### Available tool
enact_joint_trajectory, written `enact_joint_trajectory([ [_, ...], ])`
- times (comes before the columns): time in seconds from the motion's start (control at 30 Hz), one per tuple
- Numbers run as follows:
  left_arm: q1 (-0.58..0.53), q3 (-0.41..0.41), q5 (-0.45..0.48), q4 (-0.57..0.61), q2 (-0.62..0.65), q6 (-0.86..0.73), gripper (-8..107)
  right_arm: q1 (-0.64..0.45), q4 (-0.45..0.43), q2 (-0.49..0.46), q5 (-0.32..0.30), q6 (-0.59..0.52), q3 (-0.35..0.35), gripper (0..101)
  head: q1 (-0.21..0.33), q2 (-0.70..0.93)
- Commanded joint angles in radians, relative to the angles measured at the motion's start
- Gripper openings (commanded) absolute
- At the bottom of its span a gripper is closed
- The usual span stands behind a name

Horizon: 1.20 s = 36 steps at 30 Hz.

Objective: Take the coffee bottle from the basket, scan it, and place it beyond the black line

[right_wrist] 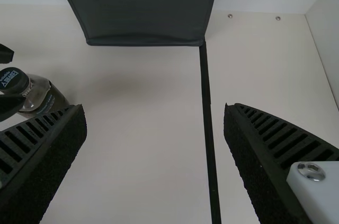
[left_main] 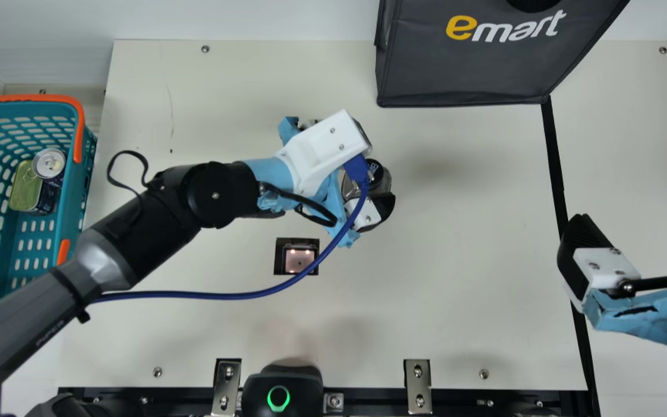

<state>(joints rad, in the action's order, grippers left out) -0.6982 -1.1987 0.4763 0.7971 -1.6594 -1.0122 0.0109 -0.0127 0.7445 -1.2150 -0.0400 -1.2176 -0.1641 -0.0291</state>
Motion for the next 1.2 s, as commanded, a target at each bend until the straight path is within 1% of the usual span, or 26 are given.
enact_joint_trajectory([
  [0.0,0.004,-0.001,0.003,-0.004,0.006,0.008,90,0.0,0.0,0.0,0.0,0.0,0.0,91,0.026,0.002],
  [0.27,0.035,-0.001,0.021,-0.05,0.05,0.102,90,0.0,0.0,0.0,0.0,0.0,0.0,91,0.026,0.002],
  [0.57,0.068,0.009,0.028,-0.139,0.115,0.247,90,0.0,0.0,0.0,0.0,0.0,0.0,91,0.026,0.002],
  [0.93,0.132,0.069,-0.027,-0.289,0.203,0.403,90,0.0,0.0,0.0,0.0,0.0,0.0,91,0.026,0.002],
  [1.17,0.188,0.1,-0.032,-0.321,0.25,0.452,90,0.0,0.0,0.0,0.0,0.0,0.0,91,0.026,0.002],
])
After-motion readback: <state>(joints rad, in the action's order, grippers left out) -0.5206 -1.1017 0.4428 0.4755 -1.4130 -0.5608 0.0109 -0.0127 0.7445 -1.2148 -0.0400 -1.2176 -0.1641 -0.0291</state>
